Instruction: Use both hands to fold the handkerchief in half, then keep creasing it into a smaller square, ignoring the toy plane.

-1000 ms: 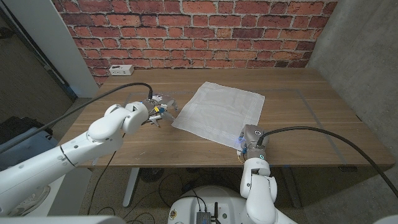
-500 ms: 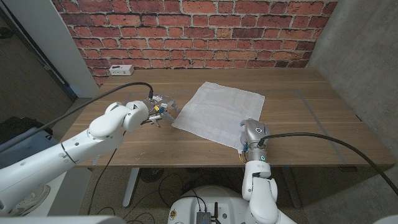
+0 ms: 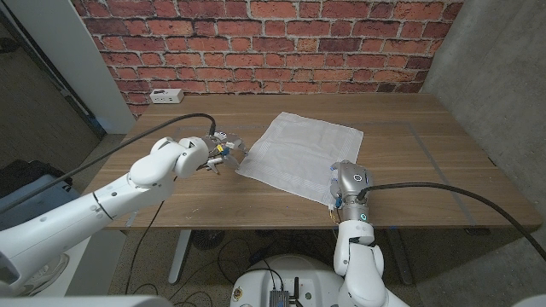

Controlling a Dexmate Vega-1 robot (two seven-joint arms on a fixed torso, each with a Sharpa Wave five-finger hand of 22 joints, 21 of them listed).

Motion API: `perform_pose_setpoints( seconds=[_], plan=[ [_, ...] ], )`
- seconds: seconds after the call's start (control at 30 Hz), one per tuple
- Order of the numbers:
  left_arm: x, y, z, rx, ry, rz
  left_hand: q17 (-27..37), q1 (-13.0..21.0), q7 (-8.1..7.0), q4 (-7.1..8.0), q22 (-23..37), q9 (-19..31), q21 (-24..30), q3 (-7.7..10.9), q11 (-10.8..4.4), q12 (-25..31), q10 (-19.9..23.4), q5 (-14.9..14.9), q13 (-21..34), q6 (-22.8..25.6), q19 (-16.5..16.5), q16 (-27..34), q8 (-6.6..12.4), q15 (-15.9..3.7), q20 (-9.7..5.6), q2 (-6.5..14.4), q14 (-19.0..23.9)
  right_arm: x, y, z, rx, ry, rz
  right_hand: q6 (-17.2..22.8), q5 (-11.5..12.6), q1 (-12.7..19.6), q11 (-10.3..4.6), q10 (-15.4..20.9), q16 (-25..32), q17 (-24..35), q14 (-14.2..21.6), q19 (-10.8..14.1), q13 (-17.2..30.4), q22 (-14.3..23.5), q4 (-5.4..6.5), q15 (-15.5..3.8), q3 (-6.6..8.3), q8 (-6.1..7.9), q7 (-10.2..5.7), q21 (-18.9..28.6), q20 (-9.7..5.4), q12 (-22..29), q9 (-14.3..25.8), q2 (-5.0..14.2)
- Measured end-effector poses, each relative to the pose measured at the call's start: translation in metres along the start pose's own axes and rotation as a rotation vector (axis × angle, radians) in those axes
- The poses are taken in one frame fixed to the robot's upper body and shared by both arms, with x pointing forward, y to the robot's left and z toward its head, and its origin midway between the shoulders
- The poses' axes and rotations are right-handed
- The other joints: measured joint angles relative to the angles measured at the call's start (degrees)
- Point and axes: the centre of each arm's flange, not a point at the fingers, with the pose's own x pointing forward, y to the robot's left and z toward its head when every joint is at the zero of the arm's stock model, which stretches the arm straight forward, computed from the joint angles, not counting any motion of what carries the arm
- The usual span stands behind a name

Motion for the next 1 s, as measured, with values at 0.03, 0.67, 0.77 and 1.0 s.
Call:
perform_pose_setpoints(
  seconds=[0.03, 0.67, 0.77, 1.0],
  plan=[
    [0.000, 0.000, 0.000, -0.001, 0.000, -0.001, 0.0, 0.1, -0.03, 0.00, 0.0, 0.0, 0.0, 0.00, -0.08, 0.1, 0.1, 0.0, 0.0, 0.2, 0.0, 0.1, 0.14, -0.13, -0.01, 0.1, 0.1, 0.000, 0.000, 0.000, 0.000, 0.001, 0.001, 0.2, 0.0, -0.2, 0.00, 0.0, 0.0, -0.1, 0.0, 0.0, -0.2, 0.0, 0.00, 0.00, 0.00, 0.00, 0.17, 0.0, 0.00, -0.1, 0.0, -0.22],
    [0.009, -0.009, 0.005, 0.060, 0.007, 0.050, 0.0, 1.6, 0.90, -0.39, 0.3, 0.0, -0.4, -0.88, -0.08, 0.7, 2.1, 0.0, -0.1, 2.4, 1.4, 0.3, 0.36, -1.53, -0.31, 0.0, 1.5, 0.000, -0.003, 0.000, 0.038, 0.003, 0.046, -4.9, 1.5, -5.9, 0.95, -4.5, -5.4, -2.3, -6.3, -2.8, -1.9, -0.3, 1.33, 0.52, -0.89, -0.66, 0.63, -0.7, 1.75, -4.5, -0.3, -2.43],
    [0.010, -0.011, 0.006, 0.065, 0.004, 0.057, 0.0, 1.6, 0.80, -0.39, 0.3, 0.0, -0.6, -0.88, -0.07, 0.7, 2.1, 0.0, -0.1, 2.7, 1.4, 0.3, 0.36, -1.53, -0.31, 0.0, 1.5, -0.001, -0.001, -0.001, 0.040, 0.008, 0.079, -6.5, 2.0, -6.5, 0.86, -6.5, -6.7, -2.7, -8.4, -3.9, -2.1, -0.3, 1.56, 0.72, -1.13, -0.66, 0.43, -1.2, 2.09, -5.7, -0.3, -2.55],
    [0.013, -0.015, 0.007, 0.068, -0.006, 0.055, 0.0, 1.6, 0.50, -0.15, 0.3, 0.0, -0.8, -1.59, -0.07, 0.7, 2.1, 0.0, 0.0, 3.6, 1.4, 0.3, 0.36, -1.53, -0.31, 0.0, 1.5, -0.004, -0.004, 0.001, 0.044, 0.012, 0.141, -7.2, 3.0, -6.7, -0.10, -9.6, -8.3, -3.4, -12.6, -5.8, -2.6, -0.3, 1.07, 0.90, -1.07, -0.39, -0.26, -2.2, 2.34, -7.4, -0.3, -2.78]
  ],
)
